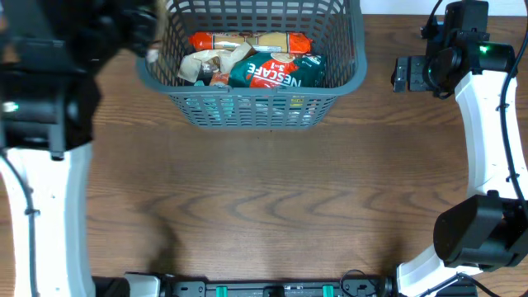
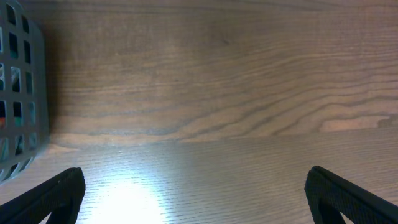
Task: Pack container
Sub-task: 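Lift the Pokee pouch into the basket and release it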
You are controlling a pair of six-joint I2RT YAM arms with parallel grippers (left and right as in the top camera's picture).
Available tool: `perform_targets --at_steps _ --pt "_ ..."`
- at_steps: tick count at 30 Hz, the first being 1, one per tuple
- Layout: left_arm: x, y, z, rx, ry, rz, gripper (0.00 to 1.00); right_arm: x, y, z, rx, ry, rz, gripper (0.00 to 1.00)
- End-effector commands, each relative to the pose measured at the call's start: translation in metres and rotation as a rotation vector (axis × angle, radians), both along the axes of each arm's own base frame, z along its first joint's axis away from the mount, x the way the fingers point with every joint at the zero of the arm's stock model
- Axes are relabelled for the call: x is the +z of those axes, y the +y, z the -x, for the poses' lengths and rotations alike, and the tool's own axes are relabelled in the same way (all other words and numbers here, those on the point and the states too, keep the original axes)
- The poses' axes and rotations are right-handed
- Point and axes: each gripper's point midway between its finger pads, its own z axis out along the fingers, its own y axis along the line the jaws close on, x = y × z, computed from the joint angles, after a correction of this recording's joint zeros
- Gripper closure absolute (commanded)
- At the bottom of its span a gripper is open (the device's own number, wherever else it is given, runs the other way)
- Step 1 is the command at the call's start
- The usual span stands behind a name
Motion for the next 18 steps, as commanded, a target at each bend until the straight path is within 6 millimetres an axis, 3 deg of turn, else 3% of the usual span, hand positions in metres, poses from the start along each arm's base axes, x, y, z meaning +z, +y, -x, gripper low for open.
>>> perform_targets --at_steps 1,8,13,18 --pt "-0.027 -0.039 -0.025 -0.161 -0.033 -0.209 0.94 0.008 0.009 -0.001 0.027 -0.026 -0.023 0.01" --pt "-0.085 -0.094 -0.078 -0.343 -0.076 -0.427 0.94 0.008 0.014 -0.001 0.041 -0.027 -0.049 0.01" --pt "-0.147 -0.105 -0.117 -0.363 0.014 -0.441 0.94 0.007 0.017 0.000 0.049 -0.022 -0.064 0.01" --pt "-0.218 -0.108 -0.123 -0.401 0.196 -0.459 0.94 0.007 0.017 0.000 0.049 -0.023 -0.065 0.01"
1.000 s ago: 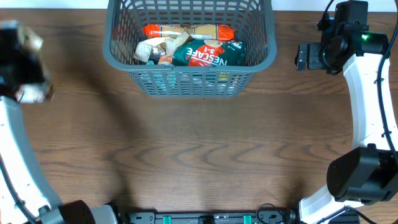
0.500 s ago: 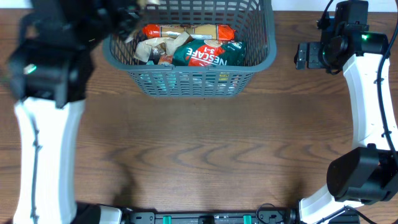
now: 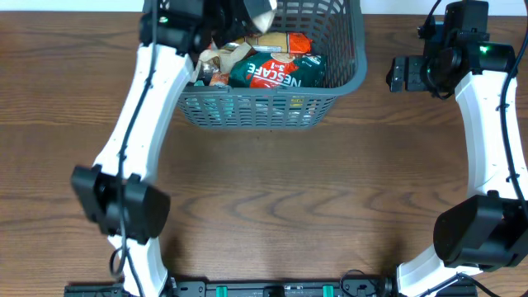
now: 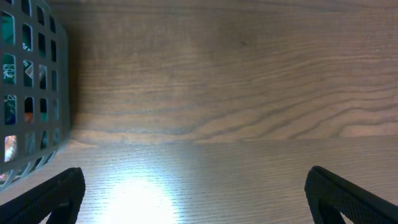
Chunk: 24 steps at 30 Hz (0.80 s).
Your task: Pack container
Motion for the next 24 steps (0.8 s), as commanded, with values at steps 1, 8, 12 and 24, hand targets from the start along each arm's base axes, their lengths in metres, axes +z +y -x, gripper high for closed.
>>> perform_targets --at_steps 1,8,12,24 --pt "-0.034 0.002 0.001 -0.014 0.082 -0.047 0.94 0.008 0.006 0.000 0.019 -0.020 -0.008 0.01" --pt "-0.065 0.014 0.011 0.037 0.204 -0.096 0.45 0.009 0.006 -0.002 0.018 -0.032 -0.008 0.01" --pt "-0.049 0.023 0.014 0.123 0.197 -0.064 0.01 0.014 0.005 -0.009 0.015 -0.067 -0.005 0.01" --pt "0.077 0.072 0.085 0.514 0.192 0.314 0.01 0.094 0.007 -0.038 0.150 -0.280 0.112 0.01"
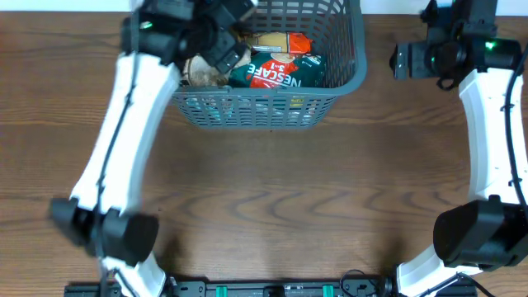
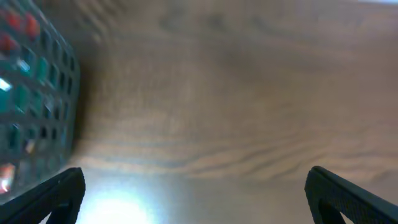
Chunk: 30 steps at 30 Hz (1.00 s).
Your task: Pack container
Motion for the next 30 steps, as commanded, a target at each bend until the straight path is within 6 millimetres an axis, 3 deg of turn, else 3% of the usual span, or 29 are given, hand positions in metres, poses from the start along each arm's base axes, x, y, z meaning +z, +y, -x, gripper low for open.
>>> perform_targets --at_steps 1,3,6,10,15,19,24,30 --pt "0.051 0.031 0.032 0.170 -0.040 0.117 0.01 0.056 0.008 -0.009 0.057 -0.135 0.044 0.01" --pt "0.070 0.053 0.056 0.251 -0.045 0.150 0.01 0.076 0.009 -0.007 0.027 -0.169 0.018 0.01" --pt "0.087 0.087 0.090 0.388 -0.028 0.223 0.01 0.091 0.011 0.002 -0.019 -0.175 -0.028 0.01" --pt "0.096 0.124 0.144 0.485 0.002 0.216 0.01 0.107 0.014 0.025 -0.022 -0.183 -0.044 0.03" --pt "0.103 0.134 0.202 0.478 -0.016 0.184 0.01 0.143 0.017 0.062 -0.038 -0.247 -0.059 0.01" --pt "0.102 0.134 0.236 0.467 -0.075 0.206 0.01 0.164 0.021 0.094 -0.032 -0.286 -0.057 0.01" --pt "0.072 0.133 0.262 0.490 -0.106 0.270 0.01 0.154 0.026 0.135 -0.028 -0.277 -0.062 0.01" --pt "0.018 0.133 0.270 0.578 -0.082 0.379 0.01 0.101 0.037 0.183 -0.017 -0.298 -0.092 0.01"
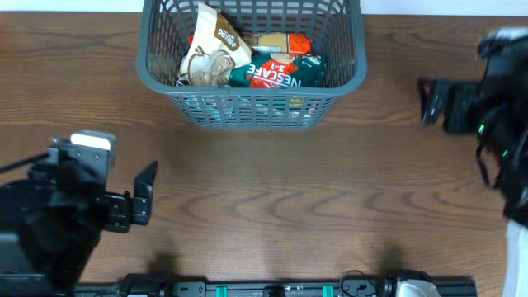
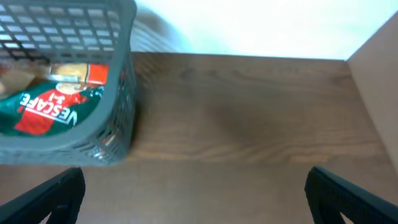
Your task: Pack container
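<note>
The grey basket [image 1: 252, 103] stands at the table's far middle. In it lie a beige pouch with a brown logo [image 1: 212, 48], a green and red Nescafe packet [image 1: 279, 73] and an orange and beige packet [image 1: 279, 40]. My left gripper [image 1: 144, 193] is at the near left, far from the basket, open and holding nothing. My right gripper [image 1: 429, 101] hovers to the right of the basket, open and holding nothing. In the right wrist view the basket [image 2: 118, 134] and Nescafe packet [image 2: 50, 112] sit at the left, ahead of the wide-apart gripper [image 2: 196, 199].
Brown wooden tabletop [image 1: 289, 206] spreads in front of the basket. A white wall lies beyond the table's far edge [image 2: 249, 56]. A tan panel [image 2: 379, 74] stands at the right in the right wrist view.
My left arm has left the basket and is now at the near left, gripper open. The beige pouch lies uncovered in the basket's left part. My right gripper has shifted right and nearer, and sees the basket from higher.
My left arm was a blur at the basket's left corner. Then its gripper was at the basket's far rim with something beige by it, then over the basket's left part. Now the arm is back and a beige pouch tops the left side. The right gripper stayed open beside the basket.
</note>
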You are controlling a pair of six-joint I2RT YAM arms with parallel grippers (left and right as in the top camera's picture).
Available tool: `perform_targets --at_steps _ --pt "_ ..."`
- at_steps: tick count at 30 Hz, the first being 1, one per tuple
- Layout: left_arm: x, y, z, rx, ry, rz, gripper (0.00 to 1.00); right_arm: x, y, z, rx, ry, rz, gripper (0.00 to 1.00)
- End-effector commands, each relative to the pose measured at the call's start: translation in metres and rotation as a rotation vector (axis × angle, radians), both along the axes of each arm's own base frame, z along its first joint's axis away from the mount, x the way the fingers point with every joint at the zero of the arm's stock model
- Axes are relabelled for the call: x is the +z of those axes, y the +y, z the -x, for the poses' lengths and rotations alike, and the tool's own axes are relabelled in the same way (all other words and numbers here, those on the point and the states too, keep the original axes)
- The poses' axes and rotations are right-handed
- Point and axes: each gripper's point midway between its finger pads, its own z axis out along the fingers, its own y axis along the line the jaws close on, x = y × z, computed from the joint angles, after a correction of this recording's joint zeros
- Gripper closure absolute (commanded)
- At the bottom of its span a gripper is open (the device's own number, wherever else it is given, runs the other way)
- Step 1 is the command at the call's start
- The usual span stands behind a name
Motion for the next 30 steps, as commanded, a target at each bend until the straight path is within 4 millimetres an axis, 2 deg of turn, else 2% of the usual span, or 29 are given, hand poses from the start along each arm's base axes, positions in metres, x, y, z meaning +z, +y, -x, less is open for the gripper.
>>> perform_targets --at_steps 1,3,7,10,14,30 --pt "-0.033 0.000 0.000 0.070 0.039 0.110 0.01 -0.040 0.010 0.025 0.018 0.023 -0.031 0.01" --pt "-0.050 -0.002 0.002 0.068 0.052 0.125 0.01 -0.062 0.011 0.044 0.025 0.009 -0.024 0.01" --pt "-0.070 -0.002 0.005 0.071 0.089 0.122 0.01 -0.090 0.012 0.068 0.043 0.013 0.003 0.01" --pt "-0.082 -0.002 0.006 0.073 0.122 0.119 0.01 -0.105 0.013 0.080 0.056 0.012 0.020 0.01" --pt "-0.090 -0.002 0.004 0.074 0.139 0.118 0.01 -0.116 0.013 0.087 0.058 0.028 0.024 0.01" --pt "-0.090 -0.002 0.004 0.074 0.141 0.117 0.01 -0.136 0.013 0.101 0.059 0.125 0.018 0.01"
